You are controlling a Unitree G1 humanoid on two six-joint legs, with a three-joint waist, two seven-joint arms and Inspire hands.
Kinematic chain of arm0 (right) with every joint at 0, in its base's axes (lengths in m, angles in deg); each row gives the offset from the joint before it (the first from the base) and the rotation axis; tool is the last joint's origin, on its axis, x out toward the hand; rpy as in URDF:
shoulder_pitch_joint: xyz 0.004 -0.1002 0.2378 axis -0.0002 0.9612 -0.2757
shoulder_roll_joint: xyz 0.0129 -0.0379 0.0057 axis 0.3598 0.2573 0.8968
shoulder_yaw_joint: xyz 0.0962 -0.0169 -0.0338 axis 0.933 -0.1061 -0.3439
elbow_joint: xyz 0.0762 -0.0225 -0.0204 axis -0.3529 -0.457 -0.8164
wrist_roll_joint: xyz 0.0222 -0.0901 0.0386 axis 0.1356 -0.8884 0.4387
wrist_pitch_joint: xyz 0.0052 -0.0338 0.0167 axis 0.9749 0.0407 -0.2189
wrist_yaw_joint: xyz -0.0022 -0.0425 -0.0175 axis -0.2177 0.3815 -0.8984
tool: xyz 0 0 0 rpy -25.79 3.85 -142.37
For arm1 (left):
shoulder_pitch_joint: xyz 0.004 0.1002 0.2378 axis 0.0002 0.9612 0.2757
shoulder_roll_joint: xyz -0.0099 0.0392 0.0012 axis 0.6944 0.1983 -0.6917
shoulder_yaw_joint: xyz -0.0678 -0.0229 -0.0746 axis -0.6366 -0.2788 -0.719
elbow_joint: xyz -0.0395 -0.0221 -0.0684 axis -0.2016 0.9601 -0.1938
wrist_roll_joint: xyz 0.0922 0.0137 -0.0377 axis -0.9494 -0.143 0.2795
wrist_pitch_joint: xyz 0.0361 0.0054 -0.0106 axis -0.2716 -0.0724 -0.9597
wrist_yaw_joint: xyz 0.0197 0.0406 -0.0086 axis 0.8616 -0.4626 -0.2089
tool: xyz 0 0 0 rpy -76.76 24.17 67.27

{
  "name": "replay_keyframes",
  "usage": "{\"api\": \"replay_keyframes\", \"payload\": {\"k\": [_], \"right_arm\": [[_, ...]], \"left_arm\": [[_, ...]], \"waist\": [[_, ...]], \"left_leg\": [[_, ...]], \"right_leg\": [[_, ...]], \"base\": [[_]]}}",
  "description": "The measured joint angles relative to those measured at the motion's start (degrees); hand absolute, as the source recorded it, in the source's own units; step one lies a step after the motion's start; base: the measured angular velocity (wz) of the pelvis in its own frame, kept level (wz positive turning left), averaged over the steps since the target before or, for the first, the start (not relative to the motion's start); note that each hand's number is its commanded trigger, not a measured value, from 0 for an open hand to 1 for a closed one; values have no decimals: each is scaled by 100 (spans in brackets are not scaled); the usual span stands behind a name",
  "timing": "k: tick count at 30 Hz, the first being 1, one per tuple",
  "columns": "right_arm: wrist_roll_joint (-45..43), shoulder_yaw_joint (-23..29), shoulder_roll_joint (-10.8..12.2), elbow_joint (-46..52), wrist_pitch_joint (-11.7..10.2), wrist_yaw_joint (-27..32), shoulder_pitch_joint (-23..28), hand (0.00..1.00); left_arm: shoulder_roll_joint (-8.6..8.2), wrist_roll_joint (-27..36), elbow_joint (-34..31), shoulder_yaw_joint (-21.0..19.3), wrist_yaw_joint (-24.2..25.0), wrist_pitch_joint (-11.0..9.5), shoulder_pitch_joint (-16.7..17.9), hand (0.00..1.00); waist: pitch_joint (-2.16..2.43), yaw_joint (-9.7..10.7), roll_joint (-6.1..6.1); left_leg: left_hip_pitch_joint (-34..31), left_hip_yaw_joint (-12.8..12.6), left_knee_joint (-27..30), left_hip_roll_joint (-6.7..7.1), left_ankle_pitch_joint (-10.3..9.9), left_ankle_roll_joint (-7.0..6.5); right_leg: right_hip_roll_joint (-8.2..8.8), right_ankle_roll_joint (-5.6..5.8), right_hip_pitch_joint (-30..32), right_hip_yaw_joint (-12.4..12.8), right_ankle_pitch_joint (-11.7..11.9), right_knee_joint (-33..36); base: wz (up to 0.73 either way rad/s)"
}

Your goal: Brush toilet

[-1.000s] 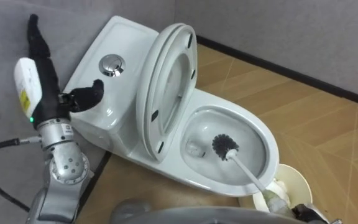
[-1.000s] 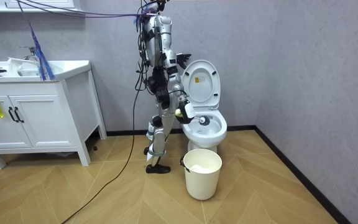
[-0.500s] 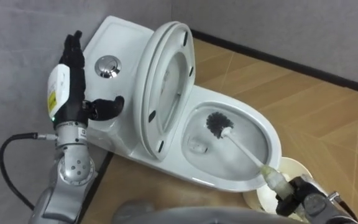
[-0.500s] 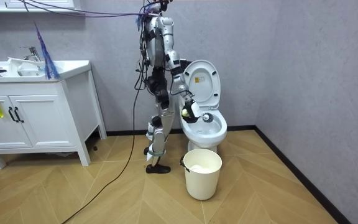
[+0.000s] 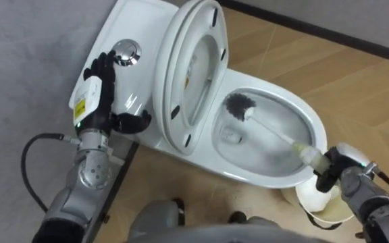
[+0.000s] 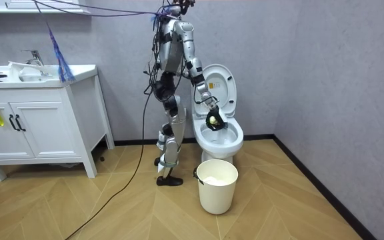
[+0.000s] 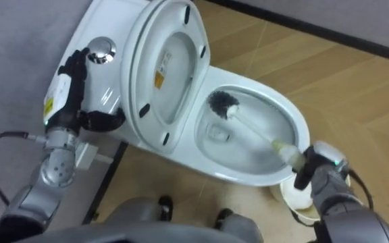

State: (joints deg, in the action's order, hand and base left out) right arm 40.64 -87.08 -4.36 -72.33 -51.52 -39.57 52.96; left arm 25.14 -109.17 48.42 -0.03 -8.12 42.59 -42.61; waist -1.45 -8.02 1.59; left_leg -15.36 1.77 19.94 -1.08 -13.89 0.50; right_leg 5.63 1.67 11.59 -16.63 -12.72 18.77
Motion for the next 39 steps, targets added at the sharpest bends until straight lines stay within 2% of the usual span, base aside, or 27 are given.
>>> {"api": "replay_keyframes", "payload": {"k": [3,5,10,12,17,19,21,25,28,33,36,39], "right_arm": [[-107,-121,-131,0,10,259,-143,100],[-159,-253,-204,4,40,396,-159,100],[-232,-787,-340,3,199,451,-415,100],[-216,-850,-422,51,331,482,-535,100],[-234,-1290,-473,207,591,348,-604,100],[-230,-1424,-487,311,718,308,-617,100],[-229,-1464,-543,370,822,319,-663,100],[-223,-1465,-636,514,920,373,-660,100],[-222,-1550,-661,531,978,382,-712,100],[-170,-1687,-747,512,1158,342,-770,100],[-12,-1793,-830,513,1191,259,-757,100],[41,-1882,-926,597,1198,249,-752,100]], "left_arm": [[4,-2,38,156,-156,-64,-191,0],[6,0,42,246,-266,-68,-289,0],[21,23,103,470,-396,-79,-667,0],[20,22,106,502,-469,-97,-811,0],[39,29,150,527,-567,-91,-932,0],[72,23,146,558,-662,-88,-976,0],[100,12,62,596,-797,-88,-1029,0],[174,8,-152,630,-986,-65,-1023,0],[175,-56,-255,665,-1196,14,-1025,0],[187,-280,-429,838,-1445,265,-1025,0],[192,-319,-424,990,-1563,438,-1025,0],[229,-318,-424,1036,-1617,524,-1024,0]], "waist": [[-53,-86,32],[-59,-151,36],[-127,-325,85],[-134,-365,101],[-167,-377,132],[-167,-368,167],[-148,-365,206],[-110,-371,266],[-106,-366,283],[-104,-407,353],[-105,-474,452],[-97,-513,489]], "left_leg": [[-340,-24,132,20,21,-32],[-519,-69,198,35,33,-52],[-1067,-182,366,90,110,-127],[-1338,-320,390,103,186,-173],[-1602,-443,553,125,213,-190],[-1760,-435,585,149,211,-193],[-2059,-419,731,149,211,-193],[-2415,-415,937,142,211,-192],[-2649,-417,1116,140,211,-193],[-3030,-400,1365,135,193,-203],[-3173,-403,1526,108,144,-216],[-3256,-425,1608,98,132,-222]], "right_leg": [[69,0,383,-39,-2,236],[119,-1,605,-40,-4,366],[252,-4,1175,-61,-4,547],[360,-15,1556,-32,3,760],[412,-39,1903,84,15,1006],[423,-60,2059,80,28,1079],[441,-86,2348,74,28,1218],[467,-125,2696,73,14,1405],[504,-158,2916,60,-7,1566],[535,-196,3272,66,-36,1811],[531,-220,3373,67,-49,1907],[545,-226,3453,73,-70,1926]], "base": [[1],[-8],[-5],[-7],[-11],[-2],[2],[0],[3],[2],[-3],[-6]]}}
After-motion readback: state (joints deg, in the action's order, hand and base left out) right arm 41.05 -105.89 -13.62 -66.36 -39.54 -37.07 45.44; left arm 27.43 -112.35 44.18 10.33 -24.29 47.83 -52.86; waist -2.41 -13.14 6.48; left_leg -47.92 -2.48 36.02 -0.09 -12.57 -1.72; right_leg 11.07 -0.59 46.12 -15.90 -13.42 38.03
